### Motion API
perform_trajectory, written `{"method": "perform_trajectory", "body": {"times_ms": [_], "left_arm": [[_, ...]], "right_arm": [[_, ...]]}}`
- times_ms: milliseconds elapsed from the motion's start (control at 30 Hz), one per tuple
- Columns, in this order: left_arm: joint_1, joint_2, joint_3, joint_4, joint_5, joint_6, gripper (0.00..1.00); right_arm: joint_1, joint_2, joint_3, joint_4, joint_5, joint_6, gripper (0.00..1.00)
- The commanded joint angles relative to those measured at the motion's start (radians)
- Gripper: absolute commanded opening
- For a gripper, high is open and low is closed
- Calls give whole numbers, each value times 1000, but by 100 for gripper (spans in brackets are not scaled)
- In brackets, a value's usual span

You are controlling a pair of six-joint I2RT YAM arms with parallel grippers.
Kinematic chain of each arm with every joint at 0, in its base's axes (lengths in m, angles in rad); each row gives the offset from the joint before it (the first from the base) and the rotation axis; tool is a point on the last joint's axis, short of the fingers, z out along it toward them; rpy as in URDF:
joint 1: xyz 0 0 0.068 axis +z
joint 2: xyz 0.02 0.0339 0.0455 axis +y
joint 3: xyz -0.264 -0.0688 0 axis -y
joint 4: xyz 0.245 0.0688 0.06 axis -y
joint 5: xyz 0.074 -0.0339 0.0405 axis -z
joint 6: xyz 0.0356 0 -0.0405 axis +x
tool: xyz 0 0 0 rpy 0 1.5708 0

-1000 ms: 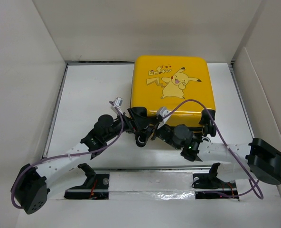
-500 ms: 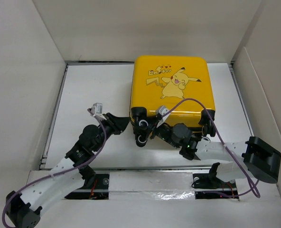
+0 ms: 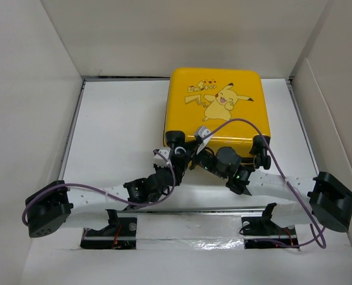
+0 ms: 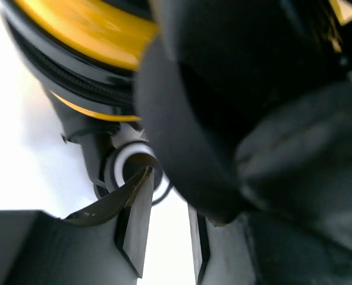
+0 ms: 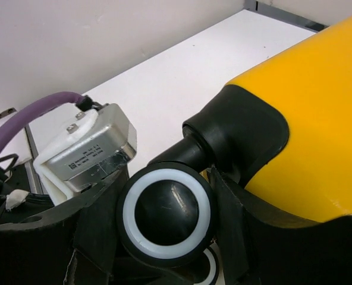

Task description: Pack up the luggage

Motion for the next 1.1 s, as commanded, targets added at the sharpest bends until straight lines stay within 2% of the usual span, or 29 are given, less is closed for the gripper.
{"method": "perform_trajectory", "body": {"times_ms": [0,133,233,333,433,467,533,667,833,900,1067], "left_arm": [[12,5,57,154,-119,23,26],[32,5,45,178,-155,10,30],[32,18,33,291,-133,56,33],[32,43,34,339,-153,73,34],[32,58,-10,479,-188,93,34],[32,66,-27,599,-190,114,35],[32,84,-61,728,-194,145,37],[20,107,-99,903,-225,211,38],[10,161,-138,1072,-299,277,36],[20,185,-135,1164,-291,321,36],[20,271,-104,1237,-253,337,34]], "right_arm": [[-27,-33,80,55,9,2,35],[-27,-32,83,51,-16,16,35],[-27,-24,86,58,-32,27,35],[-27,-18,82,68,-36,36,35],[-36,-13,83,80,-88,68,35],[-36,-9,85,89,-98,78,35],[-45,3,89,92,-117,116,32],[-58,20,106,98,-137,189,28],[-69,20,141,138,-181,263,26],[-69,16,152,143,-192,280,26],[-50,8,161,132,-195,286,26]]}}
